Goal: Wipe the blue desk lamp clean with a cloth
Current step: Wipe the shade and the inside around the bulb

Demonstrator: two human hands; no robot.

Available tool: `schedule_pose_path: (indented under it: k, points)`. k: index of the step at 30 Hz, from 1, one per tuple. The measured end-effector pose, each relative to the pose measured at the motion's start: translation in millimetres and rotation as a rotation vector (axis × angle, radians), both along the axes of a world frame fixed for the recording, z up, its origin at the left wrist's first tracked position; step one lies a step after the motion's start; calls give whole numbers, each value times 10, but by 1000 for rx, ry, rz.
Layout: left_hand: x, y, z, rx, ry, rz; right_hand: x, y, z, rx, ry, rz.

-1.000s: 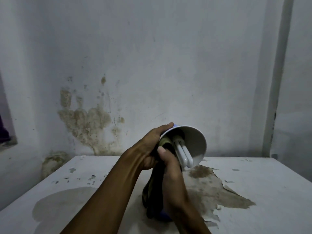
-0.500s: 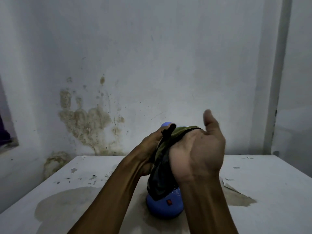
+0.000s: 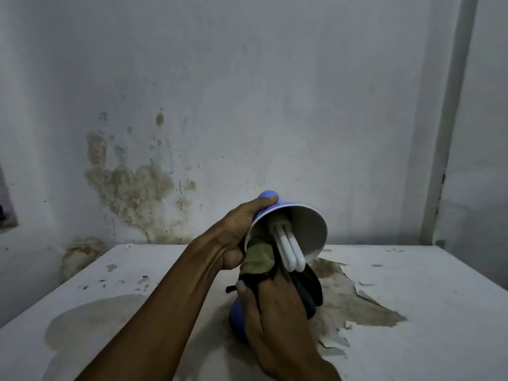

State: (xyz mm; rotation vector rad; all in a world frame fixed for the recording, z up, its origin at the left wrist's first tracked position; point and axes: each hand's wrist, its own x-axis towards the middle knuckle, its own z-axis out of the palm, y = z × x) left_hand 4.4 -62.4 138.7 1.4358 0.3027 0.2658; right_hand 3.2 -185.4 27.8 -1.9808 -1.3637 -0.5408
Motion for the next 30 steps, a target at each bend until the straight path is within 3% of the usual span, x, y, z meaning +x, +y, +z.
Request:
schedule_pose_path:
  k: [2,4,8,15,21,30]
  points:
    - [0,23,-3,-48,23,-23,123,-87,33,-22,-74,-95]
    - [26,51,-10,-44,37,-22,330,-181,-8,-98,-330,-190]
    - [33,24,24,-40,90,7,625,-353,1,-162,-658,-218]
    - [58,-70,89,-54,118,42,994,-555,336,-164,-866,-228]
    - [58,-166,89,-104,117,72,891,-388,68,27,-838,-216]
    - [-38,-122,103,-92,113,59,519,-522,-110,322,-310,244]
